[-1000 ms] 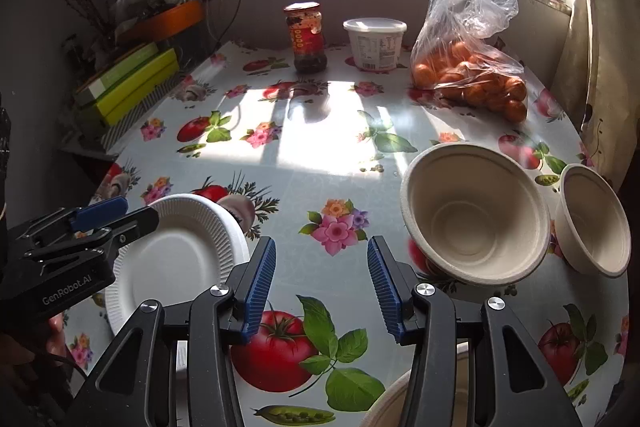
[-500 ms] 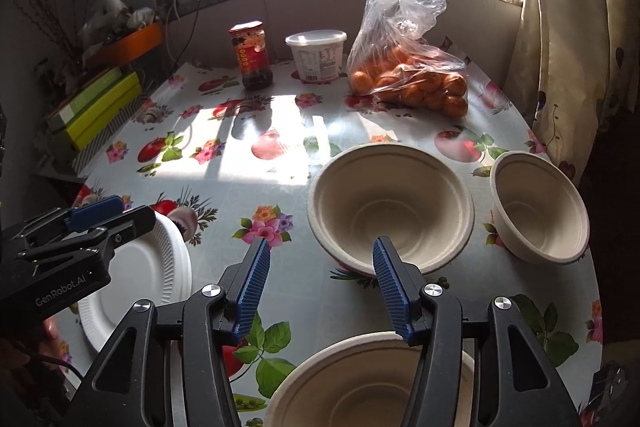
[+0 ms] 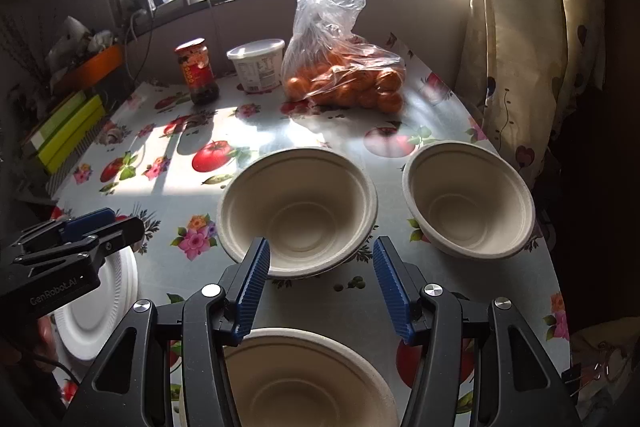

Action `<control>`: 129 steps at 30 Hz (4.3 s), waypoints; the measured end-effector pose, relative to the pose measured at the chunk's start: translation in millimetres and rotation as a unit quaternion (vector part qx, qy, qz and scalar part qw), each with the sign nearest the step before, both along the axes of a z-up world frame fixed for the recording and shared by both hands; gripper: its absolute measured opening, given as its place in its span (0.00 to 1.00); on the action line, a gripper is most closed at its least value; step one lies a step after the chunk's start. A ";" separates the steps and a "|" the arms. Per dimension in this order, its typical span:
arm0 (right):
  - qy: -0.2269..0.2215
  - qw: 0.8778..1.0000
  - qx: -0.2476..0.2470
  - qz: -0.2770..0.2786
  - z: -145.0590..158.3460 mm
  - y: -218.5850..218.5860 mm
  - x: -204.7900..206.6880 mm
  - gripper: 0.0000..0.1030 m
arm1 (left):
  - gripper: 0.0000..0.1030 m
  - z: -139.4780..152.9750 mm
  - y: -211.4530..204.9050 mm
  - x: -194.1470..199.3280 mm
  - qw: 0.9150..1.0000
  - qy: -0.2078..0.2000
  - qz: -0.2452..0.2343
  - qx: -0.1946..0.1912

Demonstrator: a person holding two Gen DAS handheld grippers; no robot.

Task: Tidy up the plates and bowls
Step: 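Move the left gripper to the rim of a beige paper bowl, then close the left gripper on the beige bowl rim, then carry the held bowl onto another beige bowl and lower it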

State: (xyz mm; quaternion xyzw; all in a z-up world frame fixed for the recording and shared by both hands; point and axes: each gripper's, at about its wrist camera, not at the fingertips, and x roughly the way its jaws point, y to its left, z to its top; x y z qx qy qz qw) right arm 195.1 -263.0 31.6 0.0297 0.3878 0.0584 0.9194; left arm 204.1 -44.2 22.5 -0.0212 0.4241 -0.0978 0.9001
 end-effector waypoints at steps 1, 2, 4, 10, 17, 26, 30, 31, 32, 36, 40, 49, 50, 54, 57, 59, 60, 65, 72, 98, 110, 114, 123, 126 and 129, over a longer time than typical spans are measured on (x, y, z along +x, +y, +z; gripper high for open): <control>0.000 1.000 -0.001 -0.003 -0.1 -3.5 0.4 0.52 | 0.50 0.4 -3.1 1.4 1.000 0.000 -0.001 0.001; 0.001 1.000 -0.002 -0.007 -0.5 -6.6 1.3 0.52 | 0.50 0.8 -6.5 2.9 1.000 0.000 -0.003 0.004; 0.004 1.000 -0.004 -0.012 -2.2 -12.8 2.9 0.52 | 0.50 1.3 -13.5 5.9 1.000 0.000 -0.010 0.007; 0.014 1.000 -0.002 -0.021 -8.6 -25.9 9.8 0.52 | 0.50 -2.3 -30.5 15.7 1.000 0.014 -0.023 -0.002; 0.021 1.000 -0.002 -0.015 -16.4 -31.7 19.5 0.52 | 0.50 -12.0 -40.2 26.7 0.999 0.036 -0.028 -0.016; 0.027 1.000 0.009 -0.001 -23.4 -33.1 32.7 0.50 | 0.50 -17.9 -50.3 38.7 0.998 0.046 -0.040 -0.024; 0.035 0.999 0.015 0.005 -27.9 -32.5 38.8 0.43 | 0.50 -22.8 -51.5 41.9 0.997 0.056 -0.043 -0.037; 0.036 0.999 0.016 0.006 -28.9 -32.4 39.6 0.41 | 0.50 -23.3 -51.7 42.3 0.997 0.056 -0.044 -0.038; 0.037 0.999 0.017 0.008 -29.8 -32.3 40.0 0.40 | 0.50 -23.8 -52.0 42.7 0.997 0.056 -0.044 -0.038; 0.042 0.999 0.020 0.013 -32.5 -31.9 41.8 0.33 | 0.46 -24.9 -53.5 44.3 0.996 0.056 -0.047 -0.043; 0.043 0.999 0.022 0.018 -34.0 -31.5 42.8 0.32 | 0.45 -24.0 -54.3 43.5 0.996 0.051 -0.052 -0.046; 0.044 0.998 0.021 0.031 -34.4 -26.0 43.3 0.22 | 0.27 -25.9 -57.7 44.5 0.996 0.052 -0.061 -0.045; 0.044 0.998 0.022 0.031 -35.0 -25.6 44.0 0.22 | 0.24 -26.1 -58.0 44.6 0.996 0.052 -0.062 -0.046; 0.044 0.998 0.023 0.031 -35.0 -25.2 43.6 0.21 | 0.22 -27.3 -58.2 45.6 0.995 0.056 -0.061 -0.049; 0.045 0.998 0.022 0.030 -35.7 -25.5 44.3 0.21 | 0.17 -27.3 -57.4 45.6 0.996 0.054 -0.058 -0.046; 0.044 0.998 0.022 0.030 -35.7 -26.0 44.3 0.21 | 0.17 -27.3 -57.6 45.6 0.996 0.054 -0.058 -0.046; 0.044 0.998 0.022 0.030 -35.8 -26.2 44.6 0.21 | 0.17 -27.7 -57.4 45.8 0.996 0.054 -0.058 -0.045; 0.044 0.998 0.022 0.030 -35.8 -25.8 44.4 0.21 | 0.15 -27.4 -56.5 46.0 0.996 0.053 -0.058 -0.047; 0.043 0.998 0.022 0.030 -35.7 -26.0 44.2 0.21 | 0.15 -26.8 -56.2 45.6 0.996 0.052 -0.058 -0.047; 0.003 0.999 0.026 0.030 -3.5 -23.1 8.5 0.21 | 0.15 8.7 -46.0 14.9 0.996 0.010 -0.066 -0.052; -0.013 0.999 0.028 0.022 10.0 -22.0 -24.7 0.21 | 0.15 17.4 -42.9 -9.4 0.995 0.001 -0.081 -0.059; -0.019 0.999 0.030 0.018 12.8 -21.9 -38.4 0.21 | 0.15 19.9 -41.7 -19.2 0.994 -0.003 -0.088 -0.062; -0.028 0.999 0.038 0.003 15.7 -19.2 -71.5 0.21 | 0.15 16.4 -41.1 -38.7 0.993 0.003 -0.106 -0.061; -0.029 0.999 0.042 -0.003 15.0 -18.1 -79.9 0.21 | 0.15 14.3 -41.2 -44.9 0.992 0.006 -0.111 -0.060; -0.027 0.999 0.040 -0.009 12.4 -16.3 -88.6 0.21 | 0.16 11.9 -41.0 -51.3 0.992 0.008 -0.116 -0.057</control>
